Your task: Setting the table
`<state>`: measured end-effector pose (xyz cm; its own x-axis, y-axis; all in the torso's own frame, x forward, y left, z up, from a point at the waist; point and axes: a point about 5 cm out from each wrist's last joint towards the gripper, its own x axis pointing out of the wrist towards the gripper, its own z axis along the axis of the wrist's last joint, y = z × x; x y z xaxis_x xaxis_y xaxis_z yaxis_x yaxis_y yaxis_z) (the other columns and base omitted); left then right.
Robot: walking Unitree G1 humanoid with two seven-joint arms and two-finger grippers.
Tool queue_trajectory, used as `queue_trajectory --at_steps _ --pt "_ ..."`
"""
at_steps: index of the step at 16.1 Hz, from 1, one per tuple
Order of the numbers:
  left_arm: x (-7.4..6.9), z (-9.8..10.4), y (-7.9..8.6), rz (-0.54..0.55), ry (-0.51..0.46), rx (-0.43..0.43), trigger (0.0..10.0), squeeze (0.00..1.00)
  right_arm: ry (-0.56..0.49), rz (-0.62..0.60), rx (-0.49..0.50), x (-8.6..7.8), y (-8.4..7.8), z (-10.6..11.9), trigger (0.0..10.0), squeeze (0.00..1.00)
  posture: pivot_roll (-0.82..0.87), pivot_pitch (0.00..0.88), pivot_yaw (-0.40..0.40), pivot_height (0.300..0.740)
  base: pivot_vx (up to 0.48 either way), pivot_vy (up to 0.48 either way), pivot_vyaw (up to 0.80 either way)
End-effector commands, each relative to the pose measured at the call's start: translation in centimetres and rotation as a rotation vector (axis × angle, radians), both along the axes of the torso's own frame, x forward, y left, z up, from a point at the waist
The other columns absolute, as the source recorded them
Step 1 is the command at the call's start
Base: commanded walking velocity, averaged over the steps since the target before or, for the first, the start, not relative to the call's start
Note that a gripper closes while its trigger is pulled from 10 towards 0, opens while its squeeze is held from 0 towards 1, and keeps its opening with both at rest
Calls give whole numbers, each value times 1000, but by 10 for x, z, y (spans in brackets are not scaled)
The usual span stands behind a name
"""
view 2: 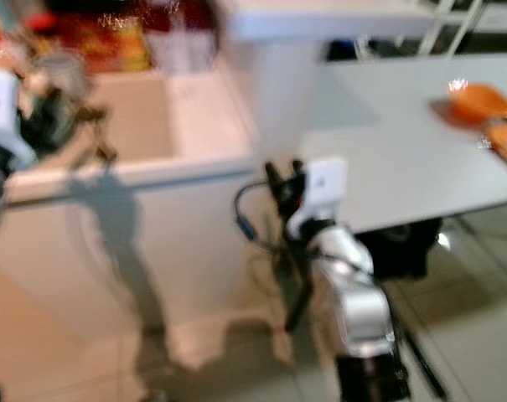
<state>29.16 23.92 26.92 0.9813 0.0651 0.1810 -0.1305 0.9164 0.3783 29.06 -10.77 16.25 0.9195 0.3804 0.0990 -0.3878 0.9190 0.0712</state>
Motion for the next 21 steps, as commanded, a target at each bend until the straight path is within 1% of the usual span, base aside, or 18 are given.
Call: queue_trajectory --at_steps 1,4,6,7,8,9,10,11,12,13,14,15,16,19,21 --pt "1 5 2 -10 1 -8 10000 0 -32 15 -15 0 -1 8 10000 0 66 0 -27 740 0 480 0" --pt "3 8 3 -22 0 -19 10000 0 -41 28 2 -1 0 12 10000 0 67 0 -26 740 0 480 0" --pt "7 7 -2 -57 3 -40 10000 0 -56 37 17 -1 0 16 10000 0 63 0 -21 740 0 480 0" --pt "10 6 -11 -111 4 -64 10000 0 -65 32 14 -1 -1 18 10000 0 61 0 -16 740 0 480 0" --pt "11 1 -26 -182 -3 -106 10000 0 -69 20 22 -1 -3 19 10000 0 57 0 -12 740 0 0 0" --pt "10 -1 -30 -203 -6 -124 10000 0 -70 18 23 -1 -3 19 10000 0 57 0 -12 740 0 0 0" --pt "10 -6 -37 -230 15 -172 10000 0 -69 14 26 0 -4 20 10000 0 55 0 -12 740 0 0 0" --pt "12 -19 -43 -237 61 -200 10000 0 -63 4 28 0 -5 20 10000 0 53 0 -15 740 0 0 0" --pt "13 -23 -45 -236 78 -203 10000 0 -61 3 30 0 -5 20 10000 0 47 0 -13 740 0 0 0" --pt "14 -28 -48 -240 97 -265 10000 0 -62 8 31 0 -4 21 10000 0 43 0 -10 740 0 0 0" --pt "14 -27 -51 -259 101 -299 10000 0 -64 10 32 1 -6 23 10000 0 42 0 -11 740 0 0 0" --pt "13 -24 -54 -287 88 -278 10000 0 -63 7 33 1 -8 23 10000 0 42 0 -13 740 0 0 0" --pt "12 -23 -55 -283 62 -212 10000 0 -62 4 33 1 -9 23 10000 0 43 0 -15 740 0 0 0" --pt "11 -28 -55 -256 49 -143 10000 0 -60 -11 39 2 -10 23 10000 0 41 0 -18 740 0 0 0" --pt "10 -27 -61 -278 36 -143 10000 0 -68 -32 32 4 -11 25 10000 0 41 0 -19 740 156 0 0"
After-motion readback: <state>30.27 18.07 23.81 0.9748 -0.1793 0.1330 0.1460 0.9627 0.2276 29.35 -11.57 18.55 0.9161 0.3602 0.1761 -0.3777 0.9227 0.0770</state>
